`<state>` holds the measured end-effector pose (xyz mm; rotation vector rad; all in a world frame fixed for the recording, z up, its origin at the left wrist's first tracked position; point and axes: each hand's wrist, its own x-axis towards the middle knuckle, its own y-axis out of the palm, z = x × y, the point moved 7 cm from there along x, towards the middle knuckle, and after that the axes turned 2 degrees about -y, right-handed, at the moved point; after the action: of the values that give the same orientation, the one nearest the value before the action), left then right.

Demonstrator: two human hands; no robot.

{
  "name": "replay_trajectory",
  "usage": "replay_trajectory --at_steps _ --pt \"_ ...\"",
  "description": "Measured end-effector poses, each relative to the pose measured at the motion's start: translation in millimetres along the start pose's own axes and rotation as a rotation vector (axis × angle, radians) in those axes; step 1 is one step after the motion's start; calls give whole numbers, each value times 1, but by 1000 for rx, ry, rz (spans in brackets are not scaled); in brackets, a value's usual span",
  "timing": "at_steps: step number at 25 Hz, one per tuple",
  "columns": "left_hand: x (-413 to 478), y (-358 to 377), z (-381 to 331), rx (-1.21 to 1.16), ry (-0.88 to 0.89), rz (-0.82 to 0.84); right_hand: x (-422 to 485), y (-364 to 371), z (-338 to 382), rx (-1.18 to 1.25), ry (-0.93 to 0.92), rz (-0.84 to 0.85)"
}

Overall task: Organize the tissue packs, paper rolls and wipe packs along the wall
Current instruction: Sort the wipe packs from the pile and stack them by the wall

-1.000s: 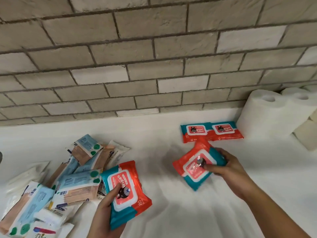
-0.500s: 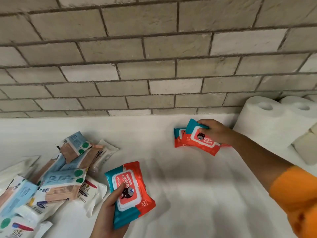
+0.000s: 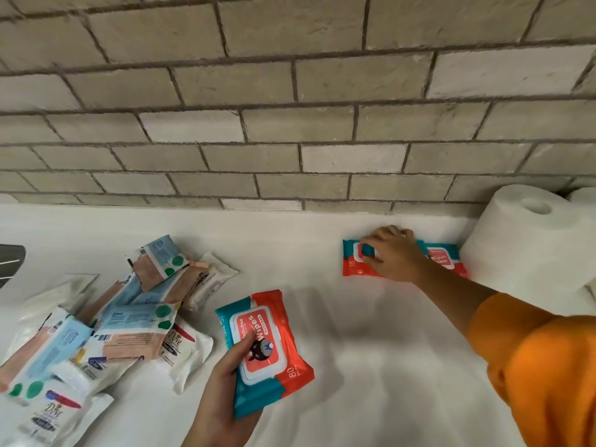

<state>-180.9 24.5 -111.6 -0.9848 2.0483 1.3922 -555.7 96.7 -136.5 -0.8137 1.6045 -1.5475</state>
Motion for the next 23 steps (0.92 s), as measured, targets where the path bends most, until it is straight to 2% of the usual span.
replay_trajectory --at_steps 3,8,18,21,23 --pt "1 0 1 17 8 -17 -12 22 -6 -46 64 61" --pt "2 4 -1 23 14 -26 -28 24 -27 -115 167 31" --pt "6 10 -9 69 22 -41 -48 32 -79 -37 262 18" --pt "8 11 -8 92 23 -41 -51 23 -75 62 332 -39" --pt "11 12 -6 68 15 -7 -54 10 -58 212 369 -155"
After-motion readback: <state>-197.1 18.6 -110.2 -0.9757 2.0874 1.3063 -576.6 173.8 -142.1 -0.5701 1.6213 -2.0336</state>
